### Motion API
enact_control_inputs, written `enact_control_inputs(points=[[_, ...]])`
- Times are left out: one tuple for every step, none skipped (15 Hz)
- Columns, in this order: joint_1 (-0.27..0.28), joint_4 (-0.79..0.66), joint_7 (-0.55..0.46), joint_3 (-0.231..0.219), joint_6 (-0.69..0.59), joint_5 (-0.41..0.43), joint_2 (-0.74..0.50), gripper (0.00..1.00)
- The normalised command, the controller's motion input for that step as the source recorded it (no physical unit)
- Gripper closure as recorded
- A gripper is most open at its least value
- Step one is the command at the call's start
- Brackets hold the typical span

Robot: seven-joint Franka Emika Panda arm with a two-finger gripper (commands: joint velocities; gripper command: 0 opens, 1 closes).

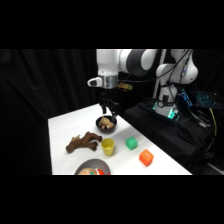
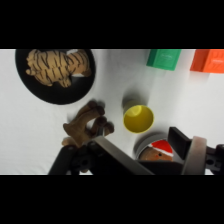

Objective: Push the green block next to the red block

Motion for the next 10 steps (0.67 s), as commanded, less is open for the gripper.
enact_control_inputs(points=[[-0.014,0.01,0.00,0.016,-0.01,-0.002,0.00,0.00],[-0.011,-0.06,-0.04,0.019,-0.02,0.053,-0.06,0.00],[-0.016,-0.13,0.03,0.014,0.03,-0.009,-0.11,0.00],[-0.024,-0.22,0.03,0.006,0.04,-0.003,-0.17,0.00],[-0.030,-0.29,0.04,0.000,0.07,-0.015,-0.23,0.00],[-0.034,-0.36,0.06,-0.006,0.08,-0.019,-0.28,0.00],[-0.034,-0.41,0.09,-0.006,0.10,-0.061,-0.33,0.00],[-0.031,-0.44,0.09,-0.003,0.12,-0.064,-0.37,0.00],[-0.031,-0.47,0.13,-0.002,0.15,-0.103,-0.41,0.00],[-0.032,-0.47,0.14,-0.002,0.15,-0.119,-0.41,0.00]])
